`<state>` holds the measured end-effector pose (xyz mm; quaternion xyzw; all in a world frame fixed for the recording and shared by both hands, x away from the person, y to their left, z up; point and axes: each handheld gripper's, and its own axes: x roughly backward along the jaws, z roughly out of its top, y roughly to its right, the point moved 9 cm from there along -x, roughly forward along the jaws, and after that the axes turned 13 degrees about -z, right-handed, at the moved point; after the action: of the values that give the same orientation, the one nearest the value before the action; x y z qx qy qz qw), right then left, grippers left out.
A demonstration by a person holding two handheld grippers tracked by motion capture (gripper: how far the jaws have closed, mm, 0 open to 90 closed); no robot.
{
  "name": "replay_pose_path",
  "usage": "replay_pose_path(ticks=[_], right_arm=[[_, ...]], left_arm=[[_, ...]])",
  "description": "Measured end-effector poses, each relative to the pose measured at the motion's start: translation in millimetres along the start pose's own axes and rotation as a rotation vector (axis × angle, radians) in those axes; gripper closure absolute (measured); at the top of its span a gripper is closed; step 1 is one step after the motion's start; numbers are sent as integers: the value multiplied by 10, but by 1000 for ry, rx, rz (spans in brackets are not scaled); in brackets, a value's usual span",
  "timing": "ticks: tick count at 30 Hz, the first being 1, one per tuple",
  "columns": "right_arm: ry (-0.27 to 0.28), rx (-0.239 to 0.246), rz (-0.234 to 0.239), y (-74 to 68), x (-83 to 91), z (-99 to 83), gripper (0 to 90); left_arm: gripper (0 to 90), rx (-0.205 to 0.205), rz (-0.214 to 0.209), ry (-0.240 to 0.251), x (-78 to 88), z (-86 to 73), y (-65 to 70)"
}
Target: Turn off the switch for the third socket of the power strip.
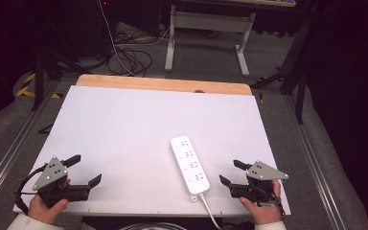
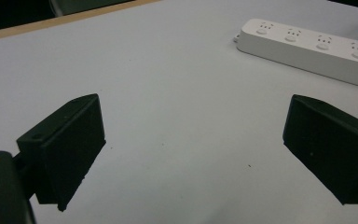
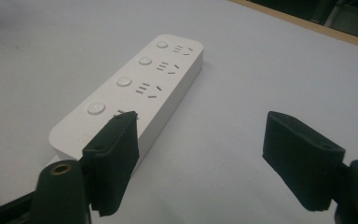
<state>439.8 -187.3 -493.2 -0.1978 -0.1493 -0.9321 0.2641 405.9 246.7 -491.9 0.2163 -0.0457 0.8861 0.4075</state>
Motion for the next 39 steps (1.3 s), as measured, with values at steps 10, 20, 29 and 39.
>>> replay_pose_path(ticks=[10,20,29,39], right_arm=[[7,4,0,-1,9,13,272],[14,12,-11,7,32,33,286],[8,17,-20,18,69,90,305],[-16,39,-13,-24,74,264,392]], left_arm=[[56,-4,16,-9,-9,-5,16],[57,-19,34,11,17,21,18],[58,-24,34,11,14,25,18],[65,-24,27,5,-2,17,32]])
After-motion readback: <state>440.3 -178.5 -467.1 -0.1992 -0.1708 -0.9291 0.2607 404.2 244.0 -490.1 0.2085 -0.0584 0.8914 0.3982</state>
